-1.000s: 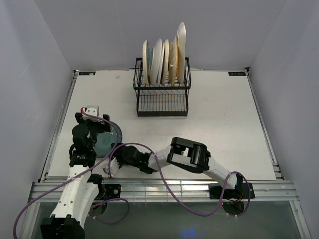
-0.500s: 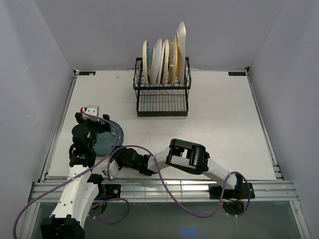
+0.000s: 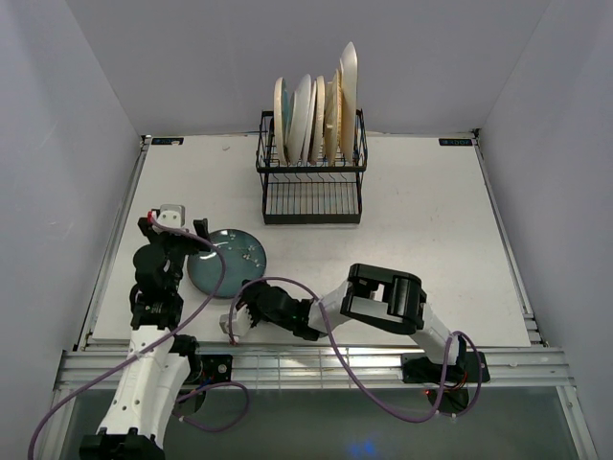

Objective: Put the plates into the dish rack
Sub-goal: Pick up the plate at the center of the board.

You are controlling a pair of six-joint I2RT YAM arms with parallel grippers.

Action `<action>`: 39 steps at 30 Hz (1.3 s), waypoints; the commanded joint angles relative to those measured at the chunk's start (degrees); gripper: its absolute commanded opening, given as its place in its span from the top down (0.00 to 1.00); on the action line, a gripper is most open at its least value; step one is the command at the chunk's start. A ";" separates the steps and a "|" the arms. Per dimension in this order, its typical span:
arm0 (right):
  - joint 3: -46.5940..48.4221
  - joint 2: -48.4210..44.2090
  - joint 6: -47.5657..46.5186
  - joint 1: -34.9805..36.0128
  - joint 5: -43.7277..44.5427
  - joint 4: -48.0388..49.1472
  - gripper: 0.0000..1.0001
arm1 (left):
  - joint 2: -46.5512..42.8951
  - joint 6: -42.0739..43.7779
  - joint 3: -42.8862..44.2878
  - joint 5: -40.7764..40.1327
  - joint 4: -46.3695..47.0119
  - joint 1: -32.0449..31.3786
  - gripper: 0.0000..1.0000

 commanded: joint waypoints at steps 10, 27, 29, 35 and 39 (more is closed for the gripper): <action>-8.17 -13.01 19.89 -3.20 -2.60 -6.45 0.92 | -8.12 -0.67 -1.50 -3.16 2.20 0.32 0.02; -8.77 -33.31 39.50 -3.91 -8.04 -22.80 0.92 | -9.35 -0.40 -3.08 -5.19 4.93 0.32 0.02; -8.34 -36.30 41.34 -3.82 -8.22 -24.03 0.92 | -9.26 -0.40 -3.17 -5.01 5.02 0.32 0.02; -1.76 -39.56 46.17 -3.82 -6.73 -28.42 0.92 | -9.52 -0.23 -3.26 -5.28 5.28 0.32 0.02; 3.34 -40.26 49.08 -3.82 -3.74 -29.57 0.92 | -9.44 -0.14 -3.44 -5.28 5.28 0.32 0.02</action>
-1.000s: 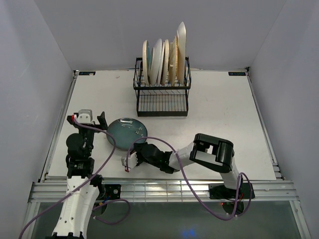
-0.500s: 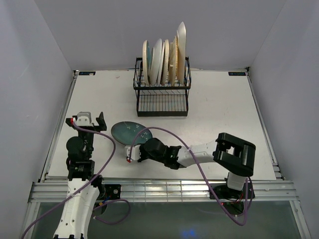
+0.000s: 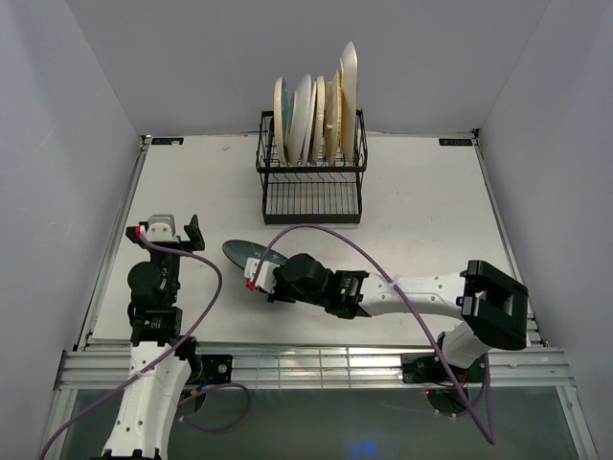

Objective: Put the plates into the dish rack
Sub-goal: Pick up the plate at the center of the board, then insert the plate into the dish rack.

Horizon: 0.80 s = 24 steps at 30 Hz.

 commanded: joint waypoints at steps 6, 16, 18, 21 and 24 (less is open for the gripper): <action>17.75 -5.23 8.69 -1.33 8.52 4.85 0.92 | 0.07 -0.10 -0.51 -0.49 0.91 0.32 0.02; 29.55 -5.32 18.62 -7.22 8.80 5.28 0.92 | 0.16 -0.18 -0.51 -0.31 1.00 0.32 0.02; 30.96 -4.88 20.03 -8.63 7.47 6.15 0.92 | 0.25 -0.10 -0.68 -0.31 1.17 0.32 0.02; 33.16 -4.18 21.97 -9.86 6.16 7.64 0.92 | 0.25 -0.10 -0.59 -0.49 1.17 0.32 0.02; 34.74 -3.39 25.13 -11.26 4.66 9.31 0.92 | 0.16 -0.18 -0.59 -0.40 1.17 0.32 0.02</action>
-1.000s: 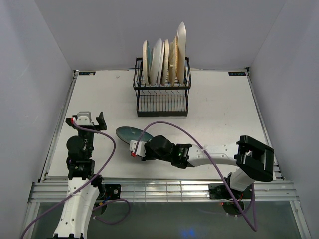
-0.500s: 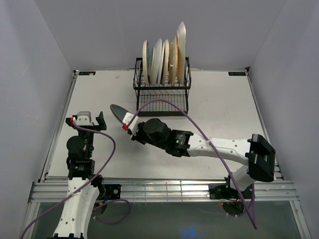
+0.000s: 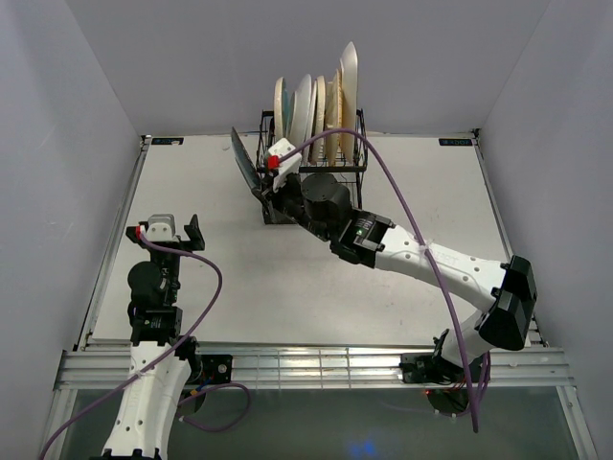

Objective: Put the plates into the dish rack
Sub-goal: Insert the plate into the dish rack.

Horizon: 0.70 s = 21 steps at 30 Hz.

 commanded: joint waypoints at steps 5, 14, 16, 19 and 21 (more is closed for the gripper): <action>8.33 -0.74 8.13 -4.04 -4.27 16.61 0.92 | -0.01 -0.01 -0.66 -0.31 1.00 0.32 0.02; 13.51 2.87 11.39 -5.54 -4.72 21.88 0.92 | -0.01 -0.01 -0.75 -0.14 1.09 0.32 0.02; 16.06 4.54 11.13 -5.54 -4.19 21.80 0.92 | -0.01 -0.01 -0.75 -0.22 1.09 0.32 0.02; 18.52 6.47 9.90 -5.54 -2.96 23.02 0.92 | -0.10 -0.10 -0.84 -0.14 1.09 0.32 0.02; 19.14 7.52 9.11 -5.54 -2.43 25.04 0.92 | -0.10 -0.01 -0.84 -0.05 1.09 0.32 0.02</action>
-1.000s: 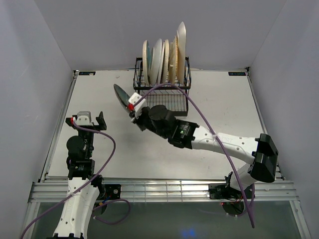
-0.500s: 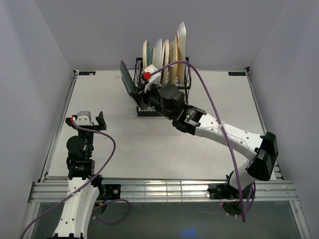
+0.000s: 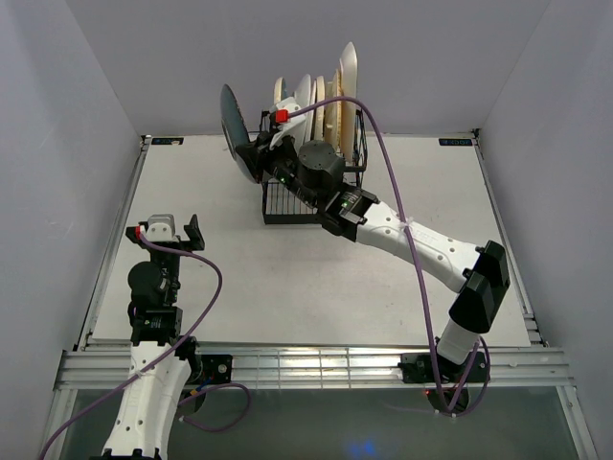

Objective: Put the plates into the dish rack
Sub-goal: Insert the plate into the dish rack.

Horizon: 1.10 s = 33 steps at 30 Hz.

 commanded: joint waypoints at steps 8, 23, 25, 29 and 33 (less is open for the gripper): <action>3.56 -0.47 -7.34 0.32 5.61 29.68 0.92 | -0.28 0.06 -0.79 -0.07 0.87 0.32 0.02; 2.25 3.57 -12.61 -0.04 14.84 40.48 0.92 | -0.72 0.14 -0.88 -0.07 0.78 0.32 0.02; 2.07 4.02 -13.31 -0.04 15.37 42.15 0.92 | -0.72 0.06 -0.88 -0.07 0.78 0.32 0.02; 1.37 4.63 -14.19 -0.39 16.51 44.00 0.92 | -0.89 0.06 -0.97 -0.07 0.69 0.32 0.02; -0.82 4.72 -12.79 -1.53 17.30 45.41 0.92 | -0.98 0.06 -0.97 -0.07 0.69 0.32 0.02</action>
